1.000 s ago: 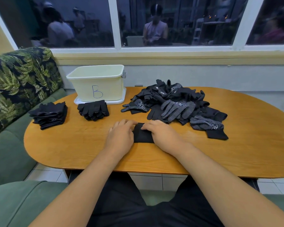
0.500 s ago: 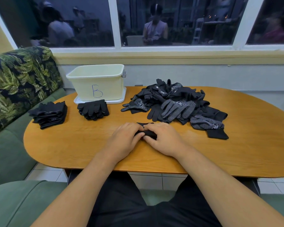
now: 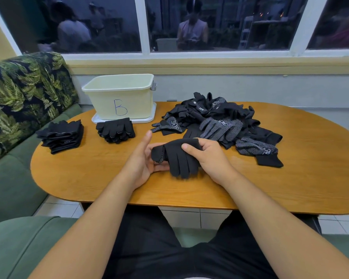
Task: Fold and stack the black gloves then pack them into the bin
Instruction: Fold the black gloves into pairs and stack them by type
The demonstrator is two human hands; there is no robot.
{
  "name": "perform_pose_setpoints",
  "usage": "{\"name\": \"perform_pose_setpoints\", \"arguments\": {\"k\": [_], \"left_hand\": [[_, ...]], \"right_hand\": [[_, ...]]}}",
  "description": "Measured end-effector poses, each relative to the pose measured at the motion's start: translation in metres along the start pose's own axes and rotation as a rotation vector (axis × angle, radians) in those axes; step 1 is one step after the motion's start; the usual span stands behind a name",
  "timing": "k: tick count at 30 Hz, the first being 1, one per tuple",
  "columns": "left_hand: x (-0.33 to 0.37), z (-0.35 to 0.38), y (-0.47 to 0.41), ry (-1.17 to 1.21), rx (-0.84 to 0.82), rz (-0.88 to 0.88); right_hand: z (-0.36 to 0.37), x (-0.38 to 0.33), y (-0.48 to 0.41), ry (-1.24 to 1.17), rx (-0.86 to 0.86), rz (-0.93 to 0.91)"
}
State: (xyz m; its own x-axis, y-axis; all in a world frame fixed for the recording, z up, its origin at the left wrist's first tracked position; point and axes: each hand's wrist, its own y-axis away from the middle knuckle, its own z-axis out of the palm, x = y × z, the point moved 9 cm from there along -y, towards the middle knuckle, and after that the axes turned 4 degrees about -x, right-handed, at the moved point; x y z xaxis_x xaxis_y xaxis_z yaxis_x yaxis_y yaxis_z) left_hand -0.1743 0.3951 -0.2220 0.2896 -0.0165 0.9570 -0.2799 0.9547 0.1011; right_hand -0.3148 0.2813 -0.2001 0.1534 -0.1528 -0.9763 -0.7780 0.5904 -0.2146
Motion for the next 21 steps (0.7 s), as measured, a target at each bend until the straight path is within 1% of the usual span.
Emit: {"name": "perform_pose_setpoints", "arguments": {"k": [2, 6, 11, 15, 18, 21], "left_hand": [[-0.002, 0.002, -0.001, -0.002, -0.016, -0.021], [-0.006, 0.000, -0.004, -0.054, 0.016, -0.004], [-0.003, 0.001, -0.001, -0.023, 0.035, -0.011], [0.001, 0.002, 0.001, -0.136, 0.069, 0.047], [0.005, 0.001, 0.003, -0.165, 0.087, 0.090], [0.007, -0.003, 0.005, -0.169, 0.143, 0.129]], "right_hand": [[-0.003, 0.000, 0.001, -0.007, 0.017, -0.008], [-0.008, 0.002, 0.000, -0.048, 0.062, 0.000], [-0.003, 0.004, 0.001, -0.078, 0.024, 0.027], [-0.004, 0.004, 0.002, -0.094, 0.024, 0.036], [-0.004, 0.004, 0.001, -0.083, 0.021, 0.045], [-0.001, 0.009, 0.000, -0.102, -0.027, 0.074]]}}
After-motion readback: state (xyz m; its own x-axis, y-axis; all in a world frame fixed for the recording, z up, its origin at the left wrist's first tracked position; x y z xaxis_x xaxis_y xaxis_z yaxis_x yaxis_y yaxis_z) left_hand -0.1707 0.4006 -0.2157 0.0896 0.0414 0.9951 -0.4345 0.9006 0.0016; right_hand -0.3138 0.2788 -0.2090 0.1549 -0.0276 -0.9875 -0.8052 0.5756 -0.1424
